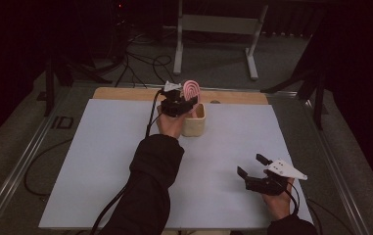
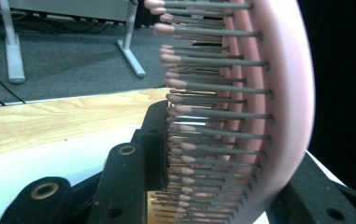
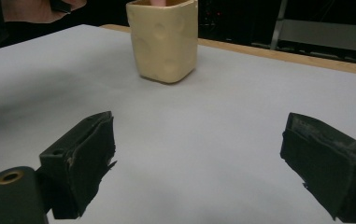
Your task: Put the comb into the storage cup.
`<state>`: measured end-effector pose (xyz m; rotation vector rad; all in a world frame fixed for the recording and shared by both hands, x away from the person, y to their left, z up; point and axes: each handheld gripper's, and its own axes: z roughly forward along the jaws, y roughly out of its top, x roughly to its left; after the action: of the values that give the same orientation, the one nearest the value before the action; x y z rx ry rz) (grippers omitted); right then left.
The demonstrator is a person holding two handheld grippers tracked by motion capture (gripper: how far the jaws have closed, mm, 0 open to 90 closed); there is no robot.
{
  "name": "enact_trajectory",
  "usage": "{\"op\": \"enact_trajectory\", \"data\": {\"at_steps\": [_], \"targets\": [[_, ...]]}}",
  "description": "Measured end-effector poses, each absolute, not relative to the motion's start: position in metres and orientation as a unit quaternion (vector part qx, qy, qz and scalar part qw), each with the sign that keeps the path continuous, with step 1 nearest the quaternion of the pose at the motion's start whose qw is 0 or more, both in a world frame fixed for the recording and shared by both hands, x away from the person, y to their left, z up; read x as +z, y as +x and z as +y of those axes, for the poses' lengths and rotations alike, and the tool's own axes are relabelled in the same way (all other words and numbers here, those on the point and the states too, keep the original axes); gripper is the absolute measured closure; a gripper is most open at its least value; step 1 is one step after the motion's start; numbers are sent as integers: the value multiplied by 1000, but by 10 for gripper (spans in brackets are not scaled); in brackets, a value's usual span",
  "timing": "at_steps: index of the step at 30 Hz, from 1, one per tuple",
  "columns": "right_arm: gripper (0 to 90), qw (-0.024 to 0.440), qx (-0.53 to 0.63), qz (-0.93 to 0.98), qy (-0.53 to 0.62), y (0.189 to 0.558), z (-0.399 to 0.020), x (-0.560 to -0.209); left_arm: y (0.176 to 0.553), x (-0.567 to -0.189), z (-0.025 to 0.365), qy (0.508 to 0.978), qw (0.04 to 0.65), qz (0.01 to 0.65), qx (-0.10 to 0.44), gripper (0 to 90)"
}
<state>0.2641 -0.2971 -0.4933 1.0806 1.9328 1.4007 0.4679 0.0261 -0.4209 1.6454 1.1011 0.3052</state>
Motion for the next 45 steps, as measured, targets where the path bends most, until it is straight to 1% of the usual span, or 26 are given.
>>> {"op": "enact_trajectory", "data": {"at_steps": [11,45], "targets": [[96,258,516,713,398,264,-297,-493,469,-425,25,696,535,464,120,628],[96,259,515,712,400,264,-298,-494,471,-425,29,703,530,458,122,620]]}}
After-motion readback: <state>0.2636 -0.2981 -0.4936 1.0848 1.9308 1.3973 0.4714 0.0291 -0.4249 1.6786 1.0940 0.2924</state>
